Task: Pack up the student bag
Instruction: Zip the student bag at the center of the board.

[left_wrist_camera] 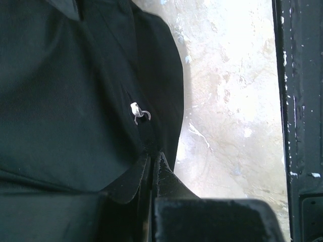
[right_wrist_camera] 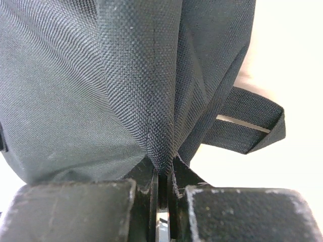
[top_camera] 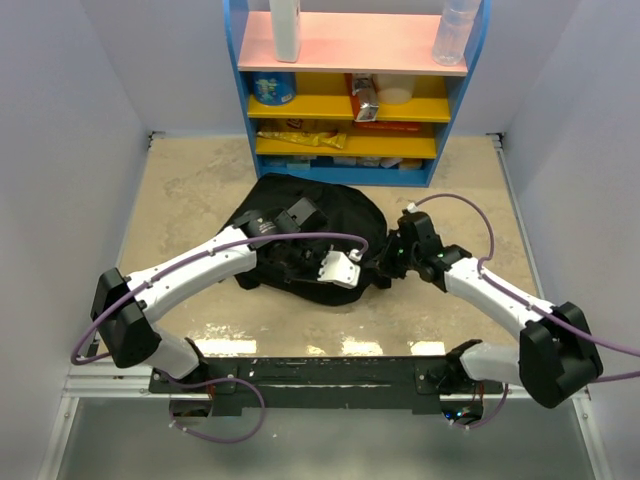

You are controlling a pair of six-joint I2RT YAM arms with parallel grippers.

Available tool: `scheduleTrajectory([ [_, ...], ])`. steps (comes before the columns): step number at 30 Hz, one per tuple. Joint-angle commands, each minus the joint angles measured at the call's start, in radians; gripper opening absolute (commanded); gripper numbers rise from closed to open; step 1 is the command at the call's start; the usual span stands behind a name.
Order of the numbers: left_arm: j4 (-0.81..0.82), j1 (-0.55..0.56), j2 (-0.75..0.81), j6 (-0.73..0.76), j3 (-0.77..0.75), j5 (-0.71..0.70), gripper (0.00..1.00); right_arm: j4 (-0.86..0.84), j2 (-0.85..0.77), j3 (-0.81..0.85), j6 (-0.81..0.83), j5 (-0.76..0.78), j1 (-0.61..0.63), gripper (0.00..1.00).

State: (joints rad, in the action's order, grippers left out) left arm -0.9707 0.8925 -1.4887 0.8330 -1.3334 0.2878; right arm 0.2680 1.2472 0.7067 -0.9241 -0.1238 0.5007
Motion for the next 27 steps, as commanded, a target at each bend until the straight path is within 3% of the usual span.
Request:
scheduleTrajectory([
  [1, -0.045, 0.002, 0.021, 0.024, -0.032, 0.028, 0.00, 0.117, -0.042, 0.022, 0.165, 0.139, -0.080, 0.00],
  [9, -0.100, 0.000, 0.036, 0.041, -0.012, -0.006, 0.00, 0.152, 0.027, 0.065, 0.280, 0.240, -0.174, 0.00],
  [16, -0.105, -0.053, 0.137, 0.041, 0.086, -0.068, 0.00, 0.140, 0.047, 0.089, 0.311, 0.230, -0.252, 0.00],
  [22, -0.051, -0.110, 0.192, 0.002, 0.129, -0.027, 0.03, 0.114, 0.054, 0.096, 0.326, 0.161, -0.257, 0.00],
  [23, -0.042, -0.107, 0.183, -0.009, 0.123, 0.011, 0.08, 0.106, 0.051, 0.096, 0.327, 0.159, -0.255, 0.00],
  [25, -0.031, -0.104, 0.163, -0.040, 0.085, 0.042, 0.40, 0.091, 0.044, 0.094, 0.327, 0.135, -0.255, 0.02],
  [26, -0.028, -0.104, 0.141, -0.049, 0.068, 0.066, 0.58, 0.091, 0.037, 0.096, 0.330, 0.125, -0.254, 0.11],
  [27, -0.022, -0.104, 0.133, -0.058, 0.039, 0.077, 0.93, 0.096, 0.034, 0.097, 0.338, 0.125, -0.255, 0.17],
])
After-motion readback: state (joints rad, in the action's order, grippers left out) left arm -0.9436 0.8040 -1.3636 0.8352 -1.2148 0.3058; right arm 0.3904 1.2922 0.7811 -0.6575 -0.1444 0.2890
